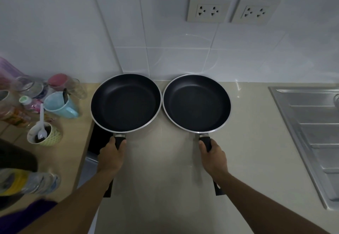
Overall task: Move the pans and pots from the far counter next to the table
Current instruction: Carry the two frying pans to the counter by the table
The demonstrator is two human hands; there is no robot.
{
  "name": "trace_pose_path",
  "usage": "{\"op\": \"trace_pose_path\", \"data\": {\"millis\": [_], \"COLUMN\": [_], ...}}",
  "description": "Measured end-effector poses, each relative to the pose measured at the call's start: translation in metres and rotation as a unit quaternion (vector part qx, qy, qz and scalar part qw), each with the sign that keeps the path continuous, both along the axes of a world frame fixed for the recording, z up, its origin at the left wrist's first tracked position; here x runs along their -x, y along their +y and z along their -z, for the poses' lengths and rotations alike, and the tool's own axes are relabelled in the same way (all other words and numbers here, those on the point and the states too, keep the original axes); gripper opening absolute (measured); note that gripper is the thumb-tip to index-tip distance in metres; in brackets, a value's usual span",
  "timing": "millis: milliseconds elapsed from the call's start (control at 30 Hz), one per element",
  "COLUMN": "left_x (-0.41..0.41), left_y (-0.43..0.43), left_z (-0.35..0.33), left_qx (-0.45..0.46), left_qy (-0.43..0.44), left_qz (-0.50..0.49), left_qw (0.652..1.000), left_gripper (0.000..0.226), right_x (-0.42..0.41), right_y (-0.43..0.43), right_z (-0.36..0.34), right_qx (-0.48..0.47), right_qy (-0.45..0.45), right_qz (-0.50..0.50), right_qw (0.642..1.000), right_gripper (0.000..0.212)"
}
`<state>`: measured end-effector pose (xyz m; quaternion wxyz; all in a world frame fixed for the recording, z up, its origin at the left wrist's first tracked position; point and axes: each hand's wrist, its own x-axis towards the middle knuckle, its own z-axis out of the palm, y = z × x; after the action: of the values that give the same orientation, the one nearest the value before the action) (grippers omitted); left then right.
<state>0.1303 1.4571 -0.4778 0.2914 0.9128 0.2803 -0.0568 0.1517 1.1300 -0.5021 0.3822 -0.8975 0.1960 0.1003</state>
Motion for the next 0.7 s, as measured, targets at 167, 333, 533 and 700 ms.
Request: {"op": "trace_pose_path", "data": {"millis": [167,333,533,700], "left_x": [-0.0041,-0.0047,-0.0034,-0.0035], "left_y": [0.0031,0.006,0.005,0.0002], "left_z": [-0.0001,-0.0012,-0.0031,-0.0045], "left_qx": [0.0,0.005,0.024,0.044], "left_qy": [0.018,0.044,0.044,0.045], "left_qz": [0.015,0.027,0.034,0.042], "left_qw": [1.0,0.999,0.998,0.997], "left_gripper": [0.049,0.059,0.054,0.057], "right_x": [-0.0002,-0.0021,-0.0028,-0.004], "right_y": [0.0007,0.0012,-0.002,-0.0017], "right_z": [-0.0003,-0.0009,-0.005,-0.0071], "right_qx": [0.019,0.044,0.043,0.035], "right_qy": [0.006,0.029,0.042,0.052], "right_qz": [-0.004,-0.02,-0.025,-0.019], "right_qw": [1.0,0.998,0.998,0.998], "right_gripper": [0.033,0.039,0.046,0.047]}}
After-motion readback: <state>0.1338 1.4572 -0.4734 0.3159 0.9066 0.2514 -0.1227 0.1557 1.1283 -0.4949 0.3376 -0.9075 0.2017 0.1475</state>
